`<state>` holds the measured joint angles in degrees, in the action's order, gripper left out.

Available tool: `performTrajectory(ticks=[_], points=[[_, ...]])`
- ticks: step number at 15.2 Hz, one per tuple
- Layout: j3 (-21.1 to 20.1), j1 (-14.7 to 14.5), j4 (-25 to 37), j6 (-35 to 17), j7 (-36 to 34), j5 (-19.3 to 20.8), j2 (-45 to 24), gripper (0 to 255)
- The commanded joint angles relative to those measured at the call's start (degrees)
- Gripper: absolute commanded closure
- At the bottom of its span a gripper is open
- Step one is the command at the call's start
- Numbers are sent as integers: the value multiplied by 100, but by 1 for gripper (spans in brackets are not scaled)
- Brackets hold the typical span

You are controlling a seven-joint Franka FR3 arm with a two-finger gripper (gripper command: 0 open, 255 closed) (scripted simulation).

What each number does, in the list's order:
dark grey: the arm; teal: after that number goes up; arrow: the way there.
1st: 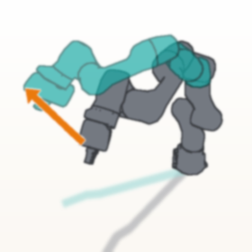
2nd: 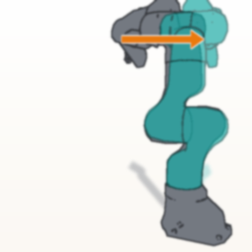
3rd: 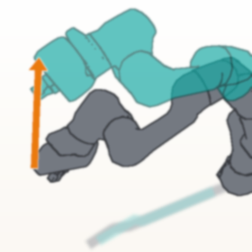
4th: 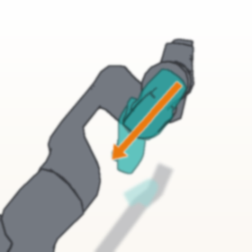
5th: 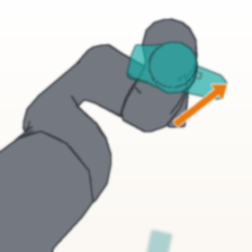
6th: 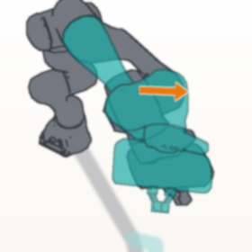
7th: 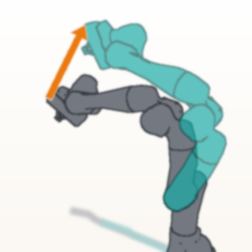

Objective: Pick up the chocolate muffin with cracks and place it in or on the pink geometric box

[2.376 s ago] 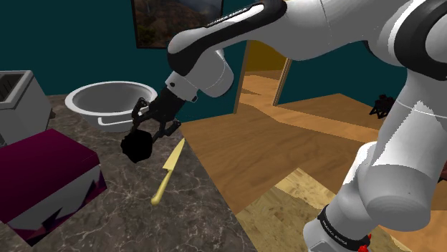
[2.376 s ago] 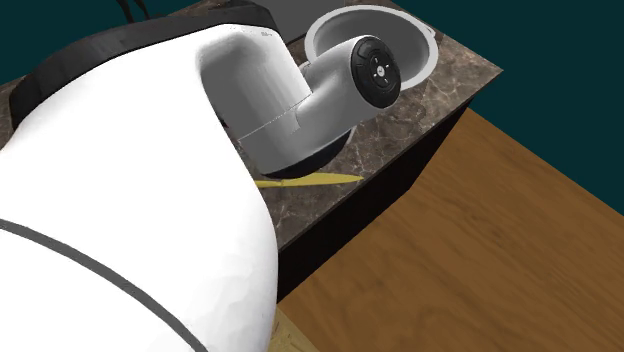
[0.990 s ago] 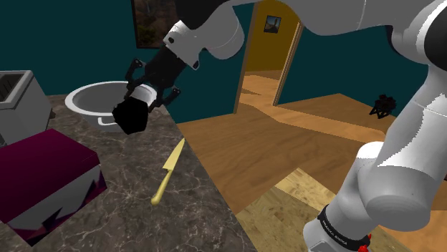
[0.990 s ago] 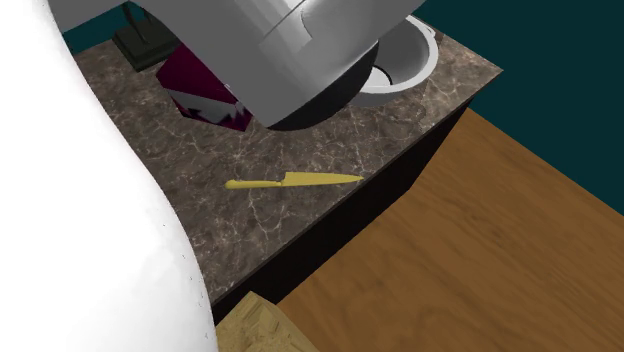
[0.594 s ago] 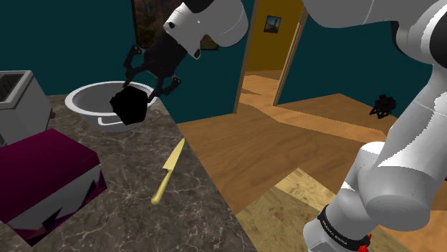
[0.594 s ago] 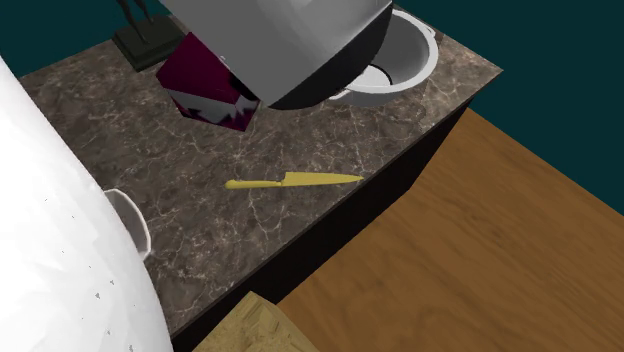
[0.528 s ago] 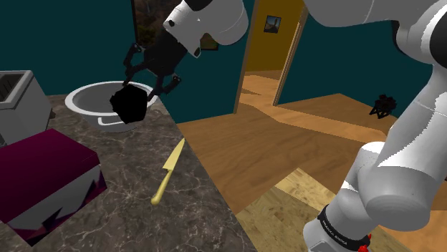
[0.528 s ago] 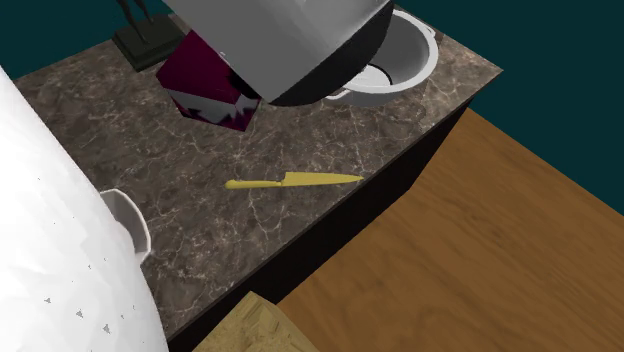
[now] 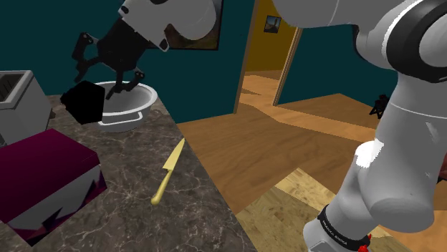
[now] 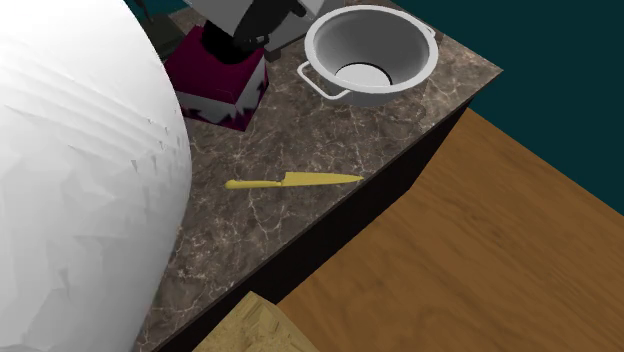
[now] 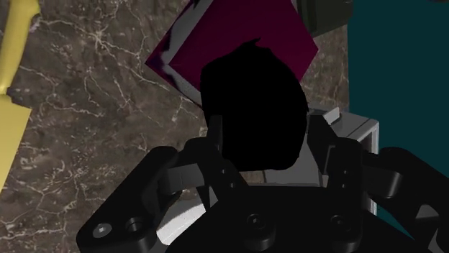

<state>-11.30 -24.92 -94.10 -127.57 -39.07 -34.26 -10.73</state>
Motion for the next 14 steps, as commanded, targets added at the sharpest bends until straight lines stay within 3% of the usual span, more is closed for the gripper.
performTrajectory(ticks=[1,6,9,14], points=[[-51,-162,520,8,-336,231,-361,255],[-62,-643,2080,222,-1121,828,-1418,255],[-7,-1010,3521,604,-1639,1225,-2316,255],[-30,-978,2991,208,-1439,1111,-2218,255]])
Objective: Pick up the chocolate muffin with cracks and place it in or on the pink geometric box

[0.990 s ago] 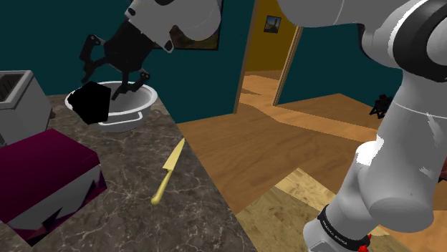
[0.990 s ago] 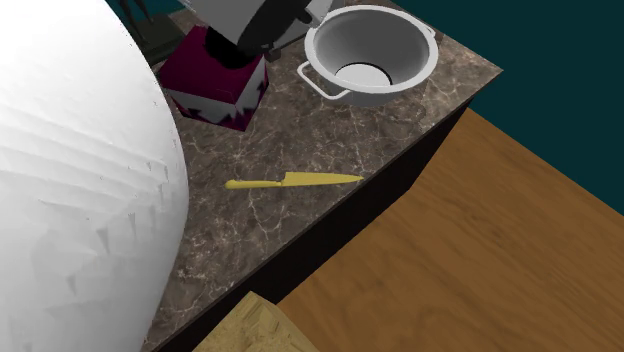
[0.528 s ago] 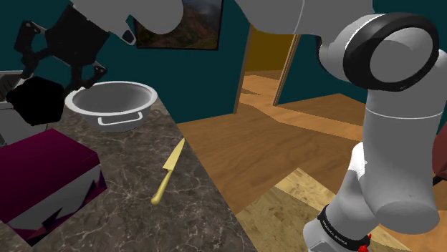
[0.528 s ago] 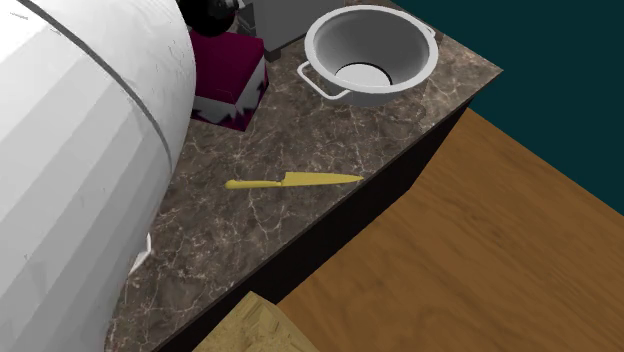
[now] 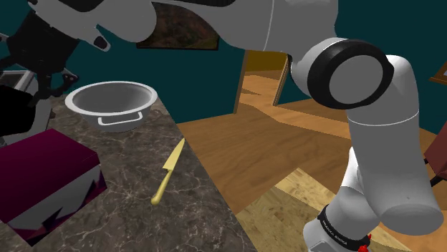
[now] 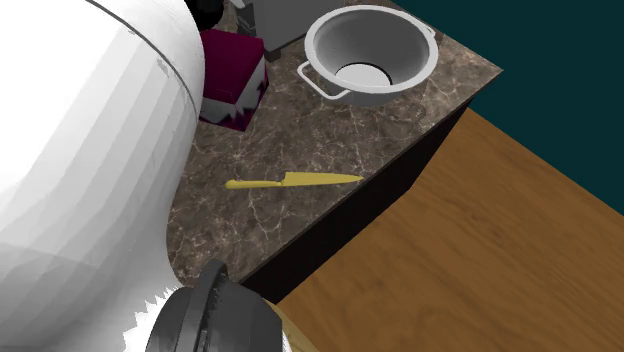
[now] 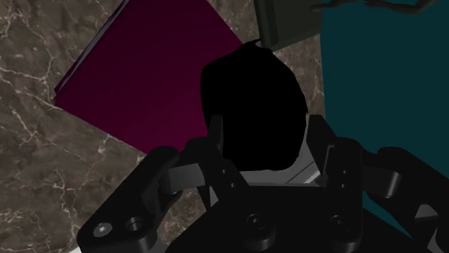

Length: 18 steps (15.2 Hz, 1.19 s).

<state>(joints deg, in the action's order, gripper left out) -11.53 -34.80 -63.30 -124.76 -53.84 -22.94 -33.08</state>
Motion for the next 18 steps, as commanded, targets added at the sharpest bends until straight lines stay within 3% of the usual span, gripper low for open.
performTrajectory(ticks=[1,13,18], points=[[-14,18,-181,-147,78,-42,28,255],[-113,89,-1051,-953,528,-281,15,255],[-120,94,-1097,-1003,558,-297,5,255]])
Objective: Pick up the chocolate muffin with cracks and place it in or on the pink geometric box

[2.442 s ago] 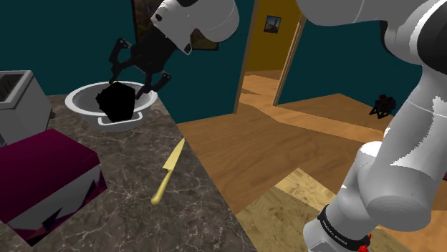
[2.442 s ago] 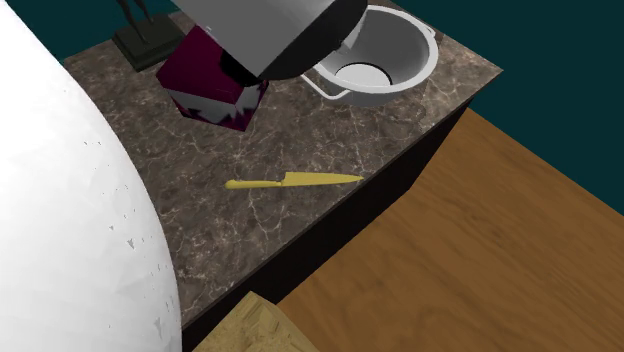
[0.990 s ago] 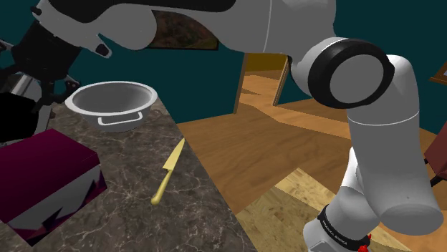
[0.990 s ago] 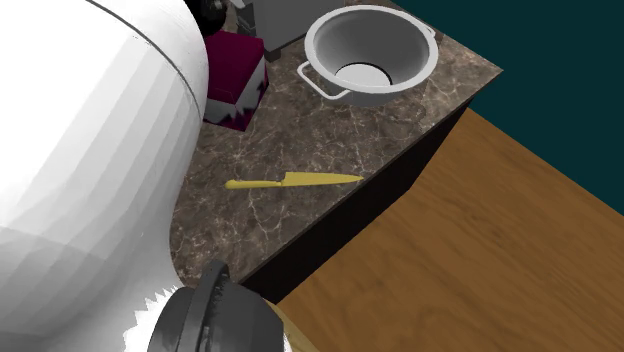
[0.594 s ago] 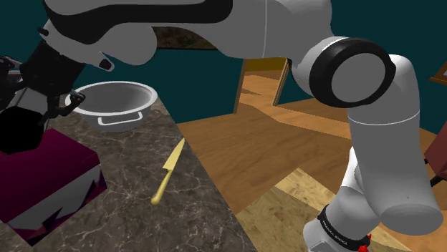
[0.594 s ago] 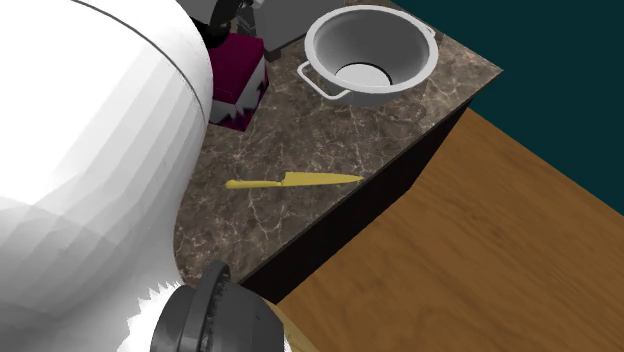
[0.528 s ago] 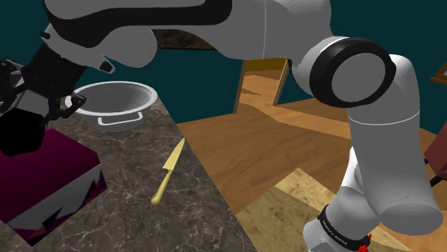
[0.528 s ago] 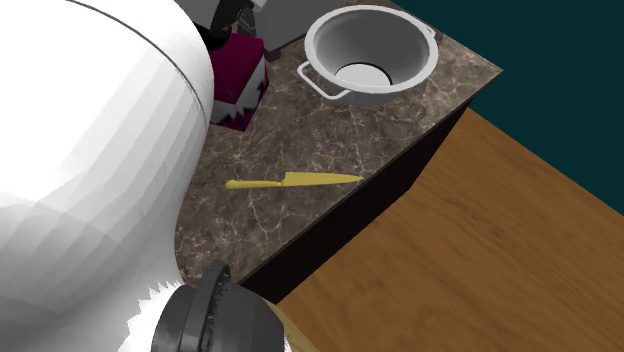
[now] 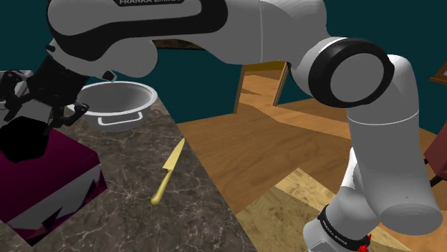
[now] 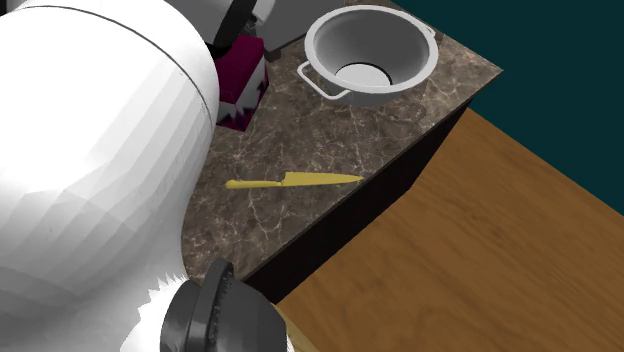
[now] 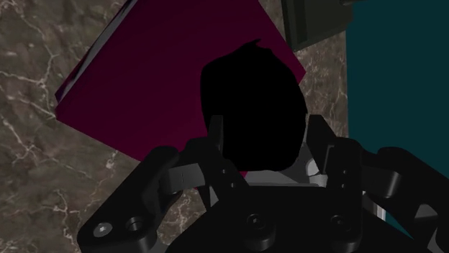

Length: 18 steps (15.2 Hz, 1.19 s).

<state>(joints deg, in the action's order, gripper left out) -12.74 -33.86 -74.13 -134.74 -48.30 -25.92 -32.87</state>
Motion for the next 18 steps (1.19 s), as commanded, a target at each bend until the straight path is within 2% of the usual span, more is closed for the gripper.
performTrajectory(ticks=[1,4,5,10,14,18], points=[[0,-1,-14,-6,4,0,-16,255],[1,-1,-14,-6,4,0,-16,255],[2,-7,4,-3,-3,5,-29,0],[1,-1,-14,-6,4,0,-16,0],[-7,249,-381,304,99,-126,585,0],[-6,248,-381,305,99,-126,585,0]])
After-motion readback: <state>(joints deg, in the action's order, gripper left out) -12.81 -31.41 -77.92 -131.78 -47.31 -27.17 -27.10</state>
